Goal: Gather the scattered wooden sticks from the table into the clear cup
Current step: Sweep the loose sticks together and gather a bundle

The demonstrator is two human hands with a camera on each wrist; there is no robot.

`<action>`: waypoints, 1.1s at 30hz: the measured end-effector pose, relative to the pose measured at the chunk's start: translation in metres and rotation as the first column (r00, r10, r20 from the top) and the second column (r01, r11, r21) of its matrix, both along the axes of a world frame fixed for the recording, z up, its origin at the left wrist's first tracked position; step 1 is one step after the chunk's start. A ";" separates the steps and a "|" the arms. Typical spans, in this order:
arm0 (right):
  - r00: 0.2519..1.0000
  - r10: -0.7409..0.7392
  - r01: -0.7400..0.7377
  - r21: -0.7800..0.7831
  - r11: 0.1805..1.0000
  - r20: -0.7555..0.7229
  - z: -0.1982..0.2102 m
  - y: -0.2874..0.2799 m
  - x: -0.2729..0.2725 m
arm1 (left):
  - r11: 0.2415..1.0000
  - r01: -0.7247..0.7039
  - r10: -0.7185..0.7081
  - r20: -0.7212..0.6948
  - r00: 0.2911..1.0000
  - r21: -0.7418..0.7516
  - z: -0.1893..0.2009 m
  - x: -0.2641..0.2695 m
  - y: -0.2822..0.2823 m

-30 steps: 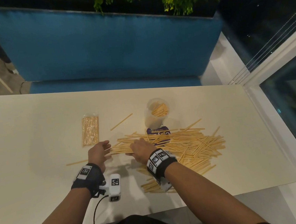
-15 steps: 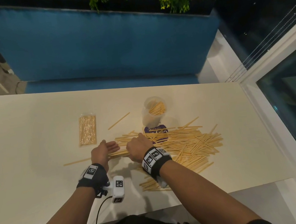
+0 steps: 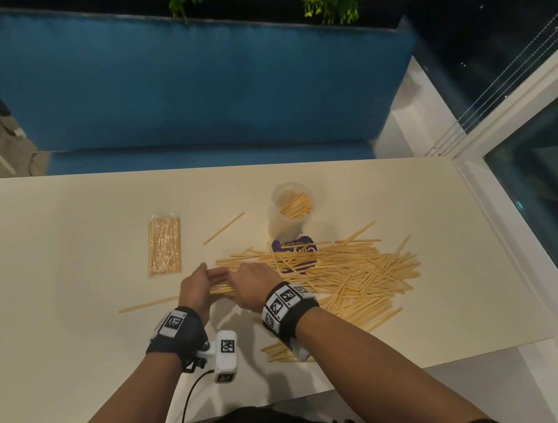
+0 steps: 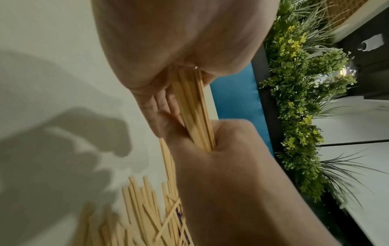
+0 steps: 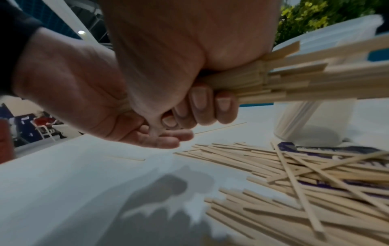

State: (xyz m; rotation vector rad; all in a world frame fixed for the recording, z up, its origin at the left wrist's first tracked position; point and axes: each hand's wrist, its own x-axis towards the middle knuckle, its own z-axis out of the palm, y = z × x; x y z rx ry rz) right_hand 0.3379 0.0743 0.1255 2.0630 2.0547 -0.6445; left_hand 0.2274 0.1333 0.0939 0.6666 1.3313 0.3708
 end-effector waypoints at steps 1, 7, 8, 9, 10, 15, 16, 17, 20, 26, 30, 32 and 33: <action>1.000 0.005 -0.005 0.014 1.000 -0.008 0.000 -0.002 0.000 | 1.000 -0.002 0.002 0.015 1.000 0.000 0.002 0.000 -0.001; 0.937 -0.146 0.190 0.114 0.975 -0.317 0.008 -0.001 0.008 | 0.980 -0.034 0.112 0.401 0.909 -0.198 0.012 -0.008 0.010; 0.886 -0.215 0.292 0.134 0.947 -0.412 0.013 -0.002 0.014 | 0.971 -0.064 0.159 0.428 0.890 -0.228 0.010 -0.011 0.012; 0.780 -0.313 0.441 0.121 0.889 -0.543 0.022 -0.002 0.020 | 0.968 -0.074 0.174 0.429 0.886 -0.240 0.009 -0.012 0.011; 0.639 -0.386 0.590 0.102 0.801 -0.665 0.031 -0.002 0.025 | 0.971 -0.051 0.145 0.406 0.902 -0.233 0.008 -0.009 0.009; 0.055 -0.201 0.886 -0.045 0.461 -0.978 0.078 0.001 0.038 | 0.921 0.219 -0.084 0.384 0.919 -0.321 0.014 0.022 -0.016; -0.037 -0.143 0.892 -0.097 0.441 -0.989 0.083 0.001 0.039 | 0.904 0.233 -0.069 0.415 0.907 -0.359 0.018 0.028 -0.020; -0.106 -0.095 0.892 -0.137 0.431 -0.990 0.088 0.001 0.040 | 0.887 0.236 -0.036 0.451 0.892 -0.397 0.023 0.032 -0.023; -0.100 -0.028 0.909 -0.103 0.404 -0.995 0.094 -0.005 0.040 | 0.840 0.245 0.062 0.533 0.844 -0.485 0.035 0.041 -0.026; -0.041 -0.036 0.919 -0.051 0.391 -0.999 0.096 -0.013 0.037 | 0.807 0.215 0.133 0.524 0.841 -0.550 0.050 0.044 -0.029; -0.042 -0.066 0.923 -0.065 0.380 -0.997 0.096 -0.015 0.033 | 0.817 0.282 0.069 0.570 0.819 -0.503 0.051 0.043 -0.025; -0.089 -0.087 0.934 -0.114 0.340 -0.992 0.094 -0.013 0.030 | 0.816 0.329 0.036 0.608 0.793 -0.476 0.052 0.044 -0.024; -0.113 -0.103 0.935 -0.141 0.324 -0.988 0.093 -0.012 0.028 | 0.819 0.339 0.034 0.628 0.777 -0.464 0.055 0.045 -0.024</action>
